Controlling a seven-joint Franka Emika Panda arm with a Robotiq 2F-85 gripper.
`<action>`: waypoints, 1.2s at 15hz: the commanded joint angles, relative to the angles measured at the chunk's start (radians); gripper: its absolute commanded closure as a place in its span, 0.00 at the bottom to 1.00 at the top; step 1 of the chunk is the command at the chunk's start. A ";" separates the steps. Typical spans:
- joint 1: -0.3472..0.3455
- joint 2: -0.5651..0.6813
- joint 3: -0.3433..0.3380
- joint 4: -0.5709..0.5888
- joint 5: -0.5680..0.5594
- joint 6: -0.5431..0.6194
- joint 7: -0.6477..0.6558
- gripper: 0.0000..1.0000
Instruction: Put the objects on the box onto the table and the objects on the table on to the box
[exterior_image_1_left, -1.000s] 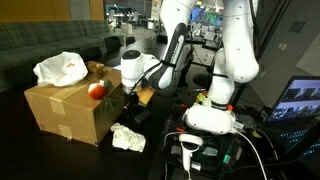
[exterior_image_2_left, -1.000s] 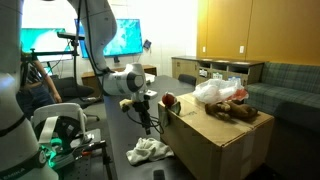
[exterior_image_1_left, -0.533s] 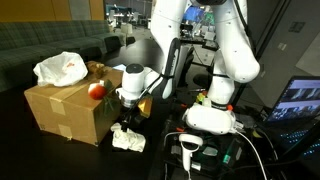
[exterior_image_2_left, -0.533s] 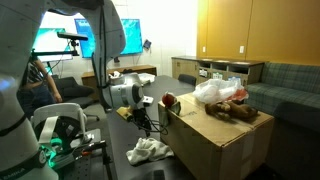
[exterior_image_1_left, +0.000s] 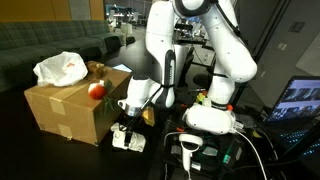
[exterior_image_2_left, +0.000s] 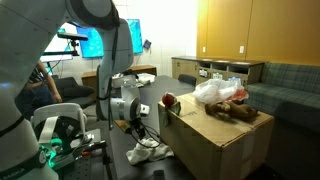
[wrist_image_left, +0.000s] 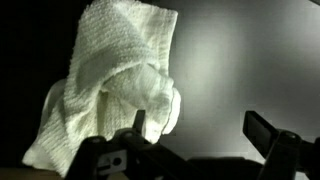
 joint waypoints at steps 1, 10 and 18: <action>-0.100 0.058 0.104 -0.019 0.207 0.016 -0.233 0.00; 0.130 0.069 -0.113 0.104 0.350 -0.157 -0.071 0.00; 0.262 0.118 -0.121 0.158 0.708 -0.248 -0.300 0.00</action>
